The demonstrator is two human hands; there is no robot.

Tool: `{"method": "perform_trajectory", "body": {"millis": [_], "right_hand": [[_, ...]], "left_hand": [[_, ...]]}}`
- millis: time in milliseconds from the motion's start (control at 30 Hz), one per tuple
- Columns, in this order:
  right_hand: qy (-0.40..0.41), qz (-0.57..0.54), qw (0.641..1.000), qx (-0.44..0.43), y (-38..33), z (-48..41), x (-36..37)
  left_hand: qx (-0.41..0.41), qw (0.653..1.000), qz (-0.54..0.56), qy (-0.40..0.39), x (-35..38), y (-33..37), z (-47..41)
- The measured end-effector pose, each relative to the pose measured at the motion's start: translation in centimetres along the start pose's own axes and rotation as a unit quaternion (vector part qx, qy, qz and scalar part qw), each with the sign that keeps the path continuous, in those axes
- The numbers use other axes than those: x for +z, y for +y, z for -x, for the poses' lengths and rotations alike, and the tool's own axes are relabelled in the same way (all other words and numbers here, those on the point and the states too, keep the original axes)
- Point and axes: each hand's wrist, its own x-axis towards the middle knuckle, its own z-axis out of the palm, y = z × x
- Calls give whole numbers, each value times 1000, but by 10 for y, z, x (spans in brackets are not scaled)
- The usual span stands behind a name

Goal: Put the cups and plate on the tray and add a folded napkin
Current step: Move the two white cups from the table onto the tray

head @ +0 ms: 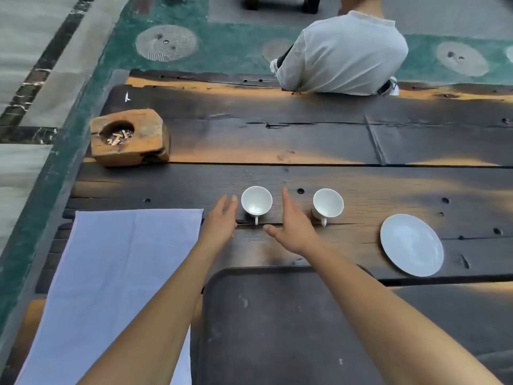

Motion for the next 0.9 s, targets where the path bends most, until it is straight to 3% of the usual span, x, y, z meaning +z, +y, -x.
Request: {"method": "perform_trajectory", "body": {"millis": [233, 900], "right_hand": [[-18, -51, 998, 9, -8, -31, 12], [-7, -97, 994, 39, 8, -66, 43]], "left_hand": [[-99, 991, 83, -22, 16, -3, -25], [-110, 979, 165, -56, 45, -13, -43]]}}
